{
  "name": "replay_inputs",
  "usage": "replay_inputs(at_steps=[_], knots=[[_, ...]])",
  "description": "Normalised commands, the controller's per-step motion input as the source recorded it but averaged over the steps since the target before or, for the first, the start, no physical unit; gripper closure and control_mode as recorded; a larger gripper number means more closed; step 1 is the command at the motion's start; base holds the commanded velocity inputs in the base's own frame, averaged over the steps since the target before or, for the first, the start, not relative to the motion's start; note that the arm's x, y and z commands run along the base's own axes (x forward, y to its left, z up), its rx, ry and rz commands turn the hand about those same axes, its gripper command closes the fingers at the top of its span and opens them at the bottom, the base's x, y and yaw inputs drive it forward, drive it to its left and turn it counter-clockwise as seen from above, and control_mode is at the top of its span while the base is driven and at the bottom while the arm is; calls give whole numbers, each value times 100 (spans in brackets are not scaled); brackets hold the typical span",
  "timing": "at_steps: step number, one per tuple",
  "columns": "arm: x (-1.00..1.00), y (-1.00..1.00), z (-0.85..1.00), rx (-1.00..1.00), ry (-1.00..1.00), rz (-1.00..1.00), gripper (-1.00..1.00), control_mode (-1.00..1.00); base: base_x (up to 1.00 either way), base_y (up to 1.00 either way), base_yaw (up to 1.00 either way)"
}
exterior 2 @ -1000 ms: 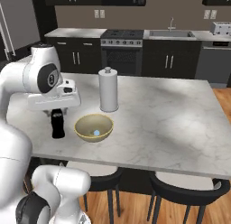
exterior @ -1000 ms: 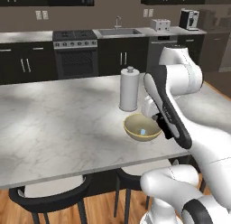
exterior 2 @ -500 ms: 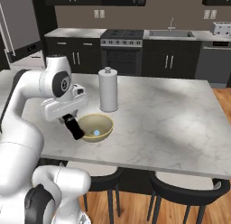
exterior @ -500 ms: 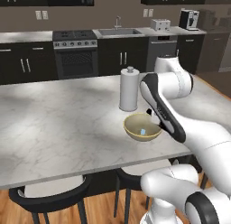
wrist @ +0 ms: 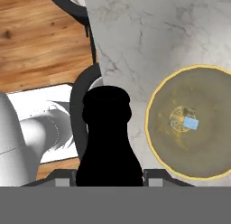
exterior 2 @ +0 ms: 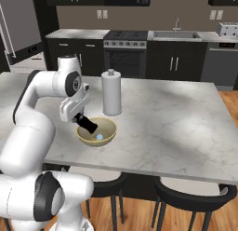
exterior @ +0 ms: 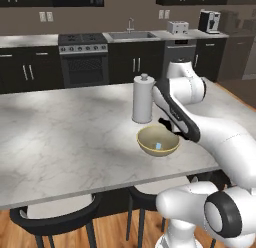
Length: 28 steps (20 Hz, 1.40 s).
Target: Open the fridge, grab two sodas, and place both sodas inside the bowl with ice on the dining counter.
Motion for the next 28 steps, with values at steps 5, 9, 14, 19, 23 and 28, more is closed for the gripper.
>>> replay_inputs(at_steps=[5, 9, 14, 19, 23, 28], knots=[[17, 2, -25, 0, 3, 15, 100, -100, 0, 0, 0], [19, 0, -26, 0, 0, 8, 100, -100, 0, 0, 0], [38, 0, -31, 0, 1, 6, 100, -100, 0, 0, 0], [37, 1, -38, 0, 1, 5, 100, -100, 0, 0, 0], [34, 0, -33, 0, 0, 3, 100, -100, 0, 0, 0], [32, 0, -22, 0, 0, 1, 100, -100, 0, 0, 0]])
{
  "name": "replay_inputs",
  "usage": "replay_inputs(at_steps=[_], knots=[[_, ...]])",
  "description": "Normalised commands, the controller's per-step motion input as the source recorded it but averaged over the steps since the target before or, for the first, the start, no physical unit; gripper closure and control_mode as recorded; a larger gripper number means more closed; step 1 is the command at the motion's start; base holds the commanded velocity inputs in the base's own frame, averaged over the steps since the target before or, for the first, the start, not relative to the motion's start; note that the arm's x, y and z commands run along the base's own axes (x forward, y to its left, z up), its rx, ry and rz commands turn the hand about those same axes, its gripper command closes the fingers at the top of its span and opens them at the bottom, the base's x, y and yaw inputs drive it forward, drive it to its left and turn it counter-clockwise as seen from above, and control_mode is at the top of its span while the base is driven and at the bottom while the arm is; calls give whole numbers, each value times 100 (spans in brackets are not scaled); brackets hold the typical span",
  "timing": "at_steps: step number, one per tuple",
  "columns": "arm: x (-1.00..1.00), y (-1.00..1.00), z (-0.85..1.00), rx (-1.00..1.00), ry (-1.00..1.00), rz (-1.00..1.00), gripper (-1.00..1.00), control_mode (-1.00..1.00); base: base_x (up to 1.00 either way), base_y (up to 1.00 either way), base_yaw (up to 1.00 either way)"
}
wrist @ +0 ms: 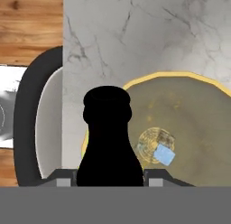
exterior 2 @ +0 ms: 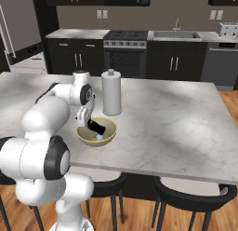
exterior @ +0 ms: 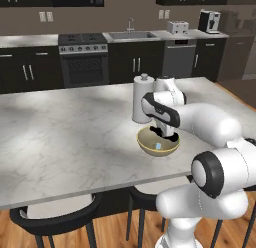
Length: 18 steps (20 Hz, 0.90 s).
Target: Open the fridge, grab two sodas, and place both sodas inside the bowl with ice on the dining counter.
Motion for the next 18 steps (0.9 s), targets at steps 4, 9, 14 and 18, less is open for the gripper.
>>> replay_inputs(at_steps=[4, 9, 14, 18], knots=[[22, 0, -18, 0, 0, 1, 100, -100, 0, 0, 0], [2, 0, -20, 0, -2, 1, 100, -100, 0, 0, 0], [0, 0, -16, 0, -3, 1, 100, -100, 0, 0, 0], [0, 0, -10, 0, 0, 1, 100, -100, 0, 0, 0]])
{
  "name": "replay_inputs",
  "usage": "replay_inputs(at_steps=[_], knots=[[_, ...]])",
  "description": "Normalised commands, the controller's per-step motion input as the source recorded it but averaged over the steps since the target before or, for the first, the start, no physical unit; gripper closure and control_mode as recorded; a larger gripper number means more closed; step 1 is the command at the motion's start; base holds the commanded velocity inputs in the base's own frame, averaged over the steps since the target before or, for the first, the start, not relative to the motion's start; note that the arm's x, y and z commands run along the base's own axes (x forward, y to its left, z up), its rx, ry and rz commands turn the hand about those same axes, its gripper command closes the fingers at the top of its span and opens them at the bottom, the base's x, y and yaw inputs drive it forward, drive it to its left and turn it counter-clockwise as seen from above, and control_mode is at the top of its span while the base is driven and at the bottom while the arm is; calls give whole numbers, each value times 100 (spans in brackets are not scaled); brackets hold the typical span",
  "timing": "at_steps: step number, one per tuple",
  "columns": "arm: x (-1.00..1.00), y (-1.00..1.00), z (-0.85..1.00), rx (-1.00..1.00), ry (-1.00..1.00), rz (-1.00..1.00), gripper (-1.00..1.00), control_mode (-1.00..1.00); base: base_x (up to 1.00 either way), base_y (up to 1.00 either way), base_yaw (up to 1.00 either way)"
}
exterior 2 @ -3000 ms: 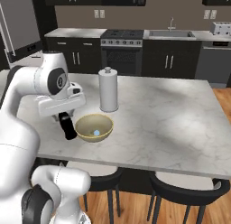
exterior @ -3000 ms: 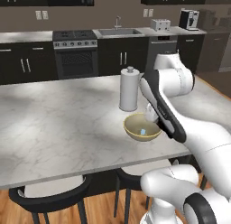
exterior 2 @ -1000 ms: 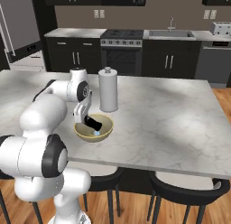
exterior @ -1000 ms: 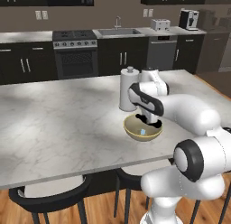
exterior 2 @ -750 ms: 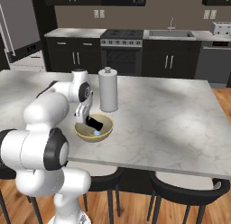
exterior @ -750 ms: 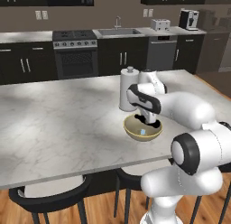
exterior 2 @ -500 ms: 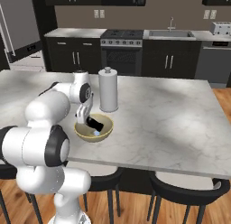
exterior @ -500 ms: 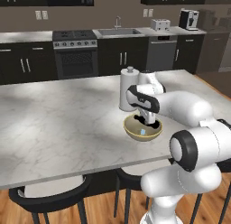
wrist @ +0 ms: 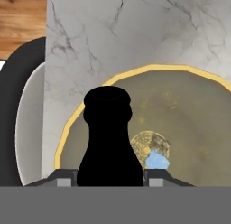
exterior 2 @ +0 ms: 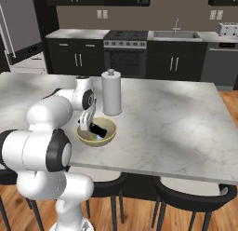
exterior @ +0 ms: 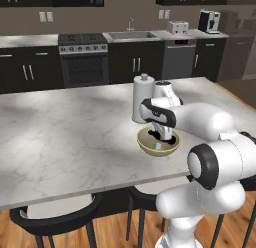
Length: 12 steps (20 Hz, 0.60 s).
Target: Open the fridge, grab two sodas, and place both sodas inside the bowl with ice on the dining counter.
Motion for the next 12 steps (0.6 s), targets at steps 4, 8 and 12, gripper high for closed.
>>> replay_inputs(at_steps=[4, 8, 12], knots=[[0, 0, -10, 0, 0, 1, 100, -100, 0, 0, 0], [1, 0, -10, 0, 0, 1, 100, -100, 0, 0, 0], [2, 0, -7, 0, 0, 2, 100, -100, 0, 0, 0]])
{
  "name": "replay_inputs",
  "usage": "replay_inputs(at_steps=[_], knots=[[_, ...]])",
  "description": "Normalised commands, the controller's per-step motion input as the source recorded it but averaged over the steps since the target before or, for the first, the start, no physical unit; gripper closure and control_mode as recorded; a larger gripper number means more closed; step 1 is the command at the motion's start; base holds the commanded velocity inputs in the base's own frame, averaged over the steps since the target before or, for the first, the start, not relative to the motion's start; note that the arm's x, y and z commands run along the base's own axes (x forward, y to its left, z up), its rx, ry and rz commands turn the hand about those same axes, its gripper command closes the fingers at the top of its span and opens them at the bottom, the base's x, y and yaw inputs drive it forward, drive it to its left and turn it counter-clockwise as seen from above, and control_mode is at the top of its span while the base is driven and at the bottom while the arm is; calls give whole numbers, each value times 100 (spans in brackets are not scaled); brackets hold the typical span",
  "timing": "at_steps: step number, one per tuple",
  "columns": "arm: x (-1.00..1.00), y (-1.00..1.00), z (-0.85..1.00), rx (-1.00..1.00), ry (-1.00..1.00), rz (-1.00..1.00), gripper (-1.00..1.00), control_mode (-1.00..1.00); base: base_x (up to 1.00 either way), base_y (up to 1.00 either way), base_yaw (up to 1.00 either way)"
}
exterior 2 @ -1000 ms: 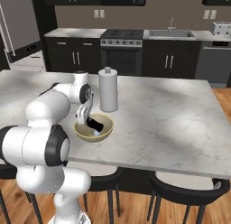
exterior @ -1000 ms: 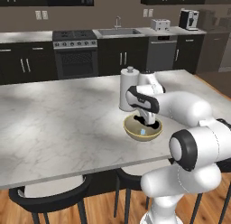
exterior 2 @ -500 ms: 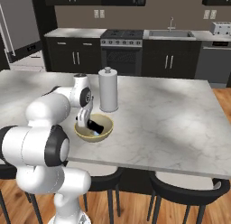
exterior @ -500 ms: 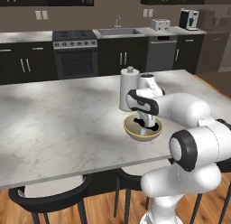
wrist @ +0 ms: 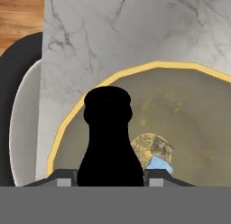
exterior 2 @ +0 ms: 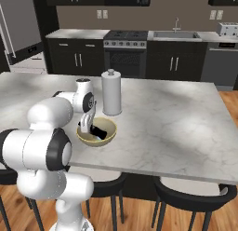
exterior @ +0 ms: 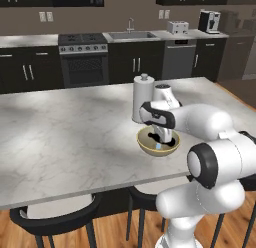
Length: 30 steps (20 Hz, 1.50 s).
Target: Open the fridge, grab two sodas, and place both sodas inside the bowl with ice on the dining counter.
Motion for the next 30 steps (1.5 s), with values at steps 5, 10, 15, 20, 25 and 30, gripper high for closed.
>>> replay_inputs(at_steps=[5, 10, 15, 20, 25, 30], knots=[[0, 0, -10, 0, 0, 2, 100, -100, 0, 0, 0], [2, 0, -12, 0, 0, 2, 100, -100, 0, 0, 0], [7, 0, -10, 0, 0, 3, 100, -100, 0, 0, 0], [9, 0, -10, 0, 0, 4, 100, -100, 0, 0, 0], [10, 6, -11, 0, 0, 4, 100, -100, 0, 0, 0], [4, 7, -14, 0, 0, 3, 100, -100, 0, 0, 0]])
